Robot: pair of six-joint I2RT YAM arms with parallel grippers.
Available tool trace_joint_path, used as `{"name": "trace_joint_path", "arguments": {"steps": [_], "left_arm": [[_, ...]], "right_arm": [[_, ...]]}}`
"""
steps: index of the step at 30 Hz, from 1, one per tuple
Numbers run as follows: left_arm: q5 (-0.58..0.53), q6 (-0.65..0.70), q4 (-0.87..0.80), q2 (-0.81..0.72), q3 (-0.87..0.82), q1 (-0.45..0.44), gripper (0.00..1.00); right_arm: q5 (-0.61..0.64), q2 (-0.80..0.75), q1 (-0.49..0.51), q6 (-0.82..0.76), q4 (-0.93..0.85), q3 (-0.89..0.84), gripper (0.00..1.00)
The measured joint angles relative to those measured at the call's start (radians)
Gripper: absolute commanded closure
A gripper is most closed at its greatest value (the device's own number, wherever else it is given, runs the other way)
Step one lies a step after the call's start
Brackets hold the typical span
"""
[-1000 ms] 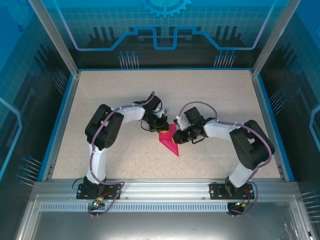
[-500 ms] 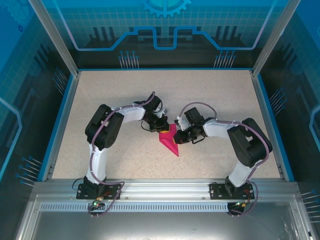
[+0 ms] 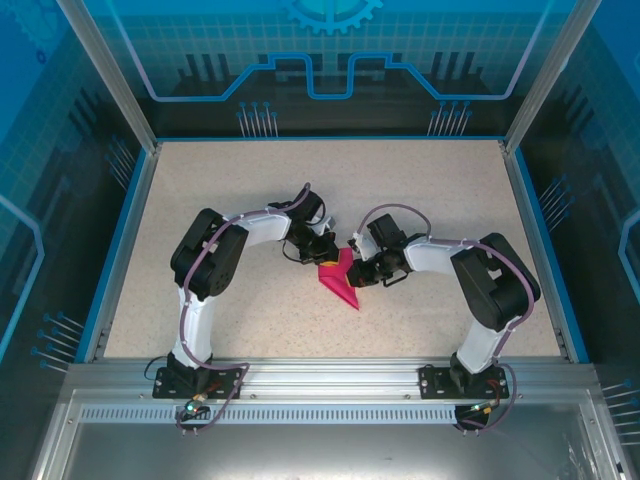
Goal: Fold a paper plane with a square sheet of paper (fold left side to right side)
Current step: Third fold the triangle at the center of the table.
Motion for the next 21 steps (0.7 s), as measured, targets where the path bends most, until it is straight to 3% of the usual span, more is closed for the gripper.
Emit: {"name": "trace_joint_path", "arguments": {"steps": [21], "left_arm": [[0.000, 0.000, 0.000, 0.000, 0.000, 0.000, 0.99]], "right_arm": [[0.000, -0.027, 0.000, 0.003, 0.000, -0.016, 1.00]]}}
